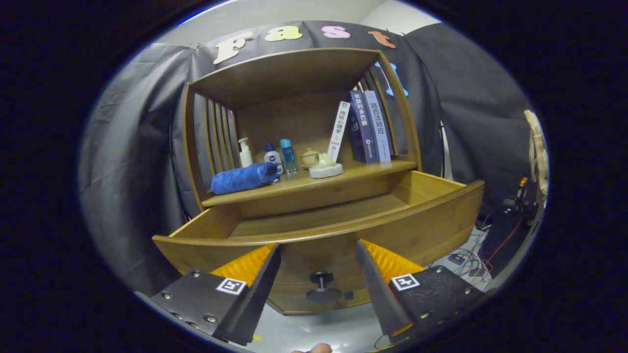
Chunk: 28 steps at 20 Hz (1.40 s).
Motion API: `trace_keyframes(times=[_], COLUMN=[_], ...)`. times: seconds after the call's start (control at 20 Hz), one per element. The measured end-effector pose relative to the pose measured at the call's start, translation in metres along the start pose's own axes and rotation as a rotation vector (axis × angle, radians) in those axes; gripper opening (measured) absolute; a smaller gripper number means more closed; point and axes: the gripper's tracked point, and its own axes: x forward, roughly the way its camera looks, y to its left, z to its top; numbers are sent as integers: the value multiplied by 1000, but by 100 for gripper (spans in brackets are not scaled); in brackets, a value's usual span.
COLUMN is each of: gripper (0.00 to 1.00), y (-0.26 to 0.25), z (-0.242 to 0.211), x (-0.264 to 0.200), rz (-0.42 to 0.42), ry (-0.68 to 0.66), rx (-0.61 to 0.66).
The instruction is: Pull open the drawer, take out the items inside it, and place them on the countertop above the cabinet.
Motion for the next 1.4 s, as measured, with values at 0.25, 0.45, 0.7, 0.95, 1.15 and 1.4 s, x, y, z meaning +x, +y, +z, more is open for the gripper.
trace_keyframes(times=[0.25,0.45,0.7,0.95,1.15,1.4], gripper=[92,92,92,92,92,92], y=[0,-2,3,6,8,11], z=[9,11,13,18,21,27], x=[9,20,50,91,117,144], rz=[7,19,35,36,44,48], ry=[-23,-19,0,0,3,5], rx=[-7,9,2,18,23,35])
